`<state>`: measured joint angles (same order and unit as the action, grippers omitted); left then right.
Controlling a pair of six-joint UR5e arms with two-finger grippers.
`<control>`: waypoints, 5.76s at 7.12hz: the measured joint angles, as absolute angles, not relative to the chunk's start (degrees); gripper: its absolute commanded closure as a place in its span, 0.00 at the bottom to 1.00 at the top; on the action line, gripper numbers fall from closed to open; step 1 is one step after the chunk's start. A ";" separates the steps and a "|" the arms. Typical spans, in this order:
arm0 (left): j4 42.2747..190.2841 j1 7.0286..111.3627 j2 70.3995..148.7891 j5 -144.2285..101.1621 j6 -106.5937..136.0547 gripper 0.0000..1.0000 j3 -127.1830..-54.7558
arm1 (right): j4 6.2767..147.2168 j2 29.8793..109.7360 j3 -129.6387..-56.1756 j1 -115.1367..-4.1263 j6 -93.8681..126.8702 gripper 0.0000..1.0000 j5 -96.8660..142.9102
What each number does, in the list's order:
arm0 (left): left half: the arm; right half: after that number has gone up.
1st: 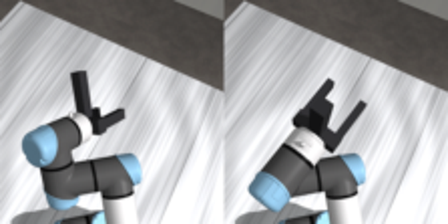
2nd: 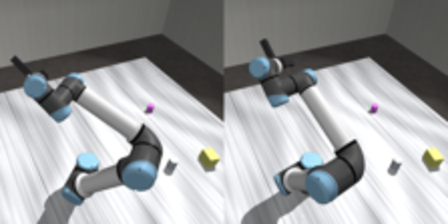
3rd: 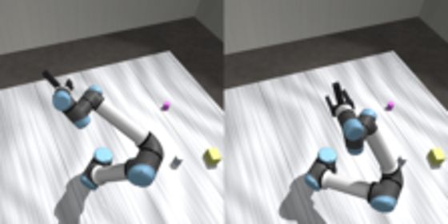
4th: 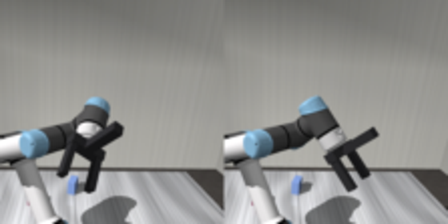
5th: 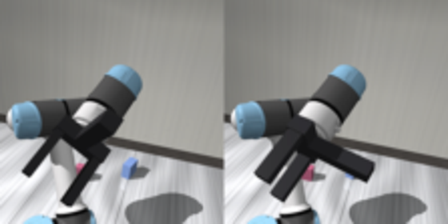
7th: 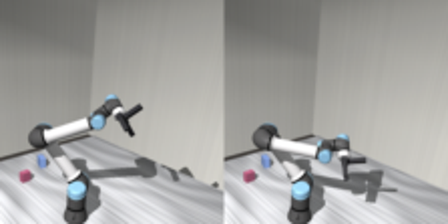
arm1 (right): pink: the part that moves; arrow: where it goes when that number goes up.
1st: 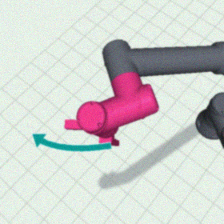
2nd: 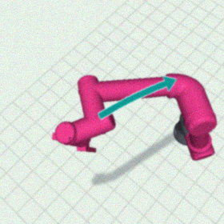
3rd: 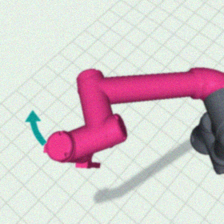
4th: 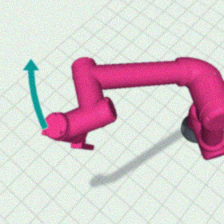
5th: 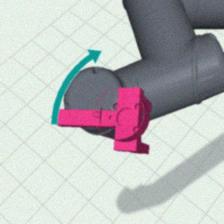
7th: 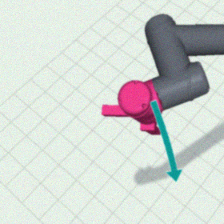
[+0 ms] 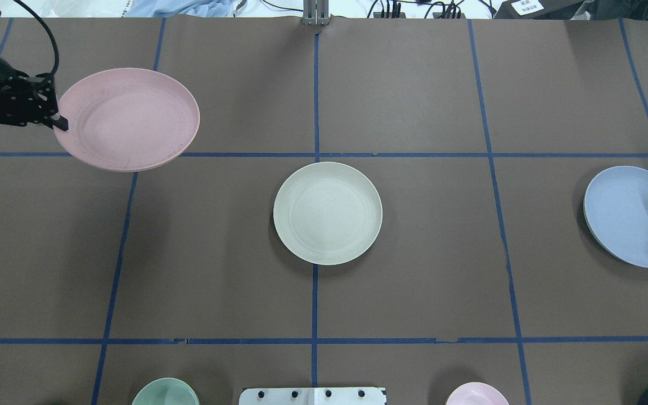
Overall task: Stack three plates with pink and blue
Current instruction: 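Reach the left gripper to the pink plate rim and grasp it, then carry the pink plate with the left gripper over the cream plate, then lower pink plate onto cream plate, open left gripper while right lifts blue plate, then carry blue plate with right gripper onto pink plate while left arm withdraws, then release the blue plate and lift the right gripper away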
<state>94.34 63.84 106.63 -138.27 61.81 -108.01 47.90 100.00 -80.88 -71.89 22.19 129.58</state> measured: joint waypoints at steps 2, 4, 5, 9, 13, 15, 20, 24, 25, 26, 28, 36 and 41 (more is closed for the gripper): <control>94.39 62.04 108.28 -138.24 64.77 1.00 -108.02 | 47.48 98.23 -78.24 -71.59 22.85 1.00 129.84; 94.45 61.71 108.62 -138.06 65.17 1.00 -107.99 | 47.38 97.79 -77.62 -71.55 22.93 1.00 130.24; 94.45 61.66 108.70 -138.03 65.22 1.00 -107.99 | 47.31 97.76 -77.63 -71.55 22.94 1.00 130.39; 94.86 54.42 112.60 -135.79 74.94 1.00 -108.19 | 47.70 97.35 -81.47 -73.50 23.38 1.00 142.15; 112.00 41.19 114.63 -128.94 93.23 1.00 -104.66 | 47.91 95.93 -88.17 -76.37 33.29 1.00 148.76; 124.56 37.46 117.29 -124.89 100.25 1.00 -96.42 | 47.97 95.33 -91.42 -76.68 38.40 1.00 149.96; 131.05 31.84 120.98 -119.18 103.32 0.00 -89.54 | 48.00 93.60 -95.46 -76.72 46.67 1.00 150.26; 130.55 33.92 119.69 -118.81 102.73 0.00 -90.99 | 48.04 90.95 -99.04 -73.30 54.37 1.00 148.98; 129.60 36.67 118.35 -120.29 101.08 0.00 -92.09 | 48.07 88.48 -99.35 -70.73 57.43 1.00 147.59; 126.82 39.52 116.77 -121.63 96.76 0.00 -93.99 | 48.10 85.89 -99.57 -67.08 60.65 1.00 145.32; 117.77 44.41 113.36 -122.13 82.47 0.00 -99.71 | 48.41 81.40 -100.01 -57.09 67.69 1.00 137.60; 112.21 52.54 105.21 -122.61 61.15 0.00 -103.93 | 62.21 66.95 -99.11 -36.28 71.18 1.00 118.21; 112.23 52.56 104.40 -122.55 61.09 0.00 -103.86 | 62.32 64.75 -97.04 -35.91 71.13 1.00 116.61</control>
<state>112.23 52.56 104.40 -122.55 61.09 -103.86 62.32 64.75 -97.04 -35.91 71.13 116.61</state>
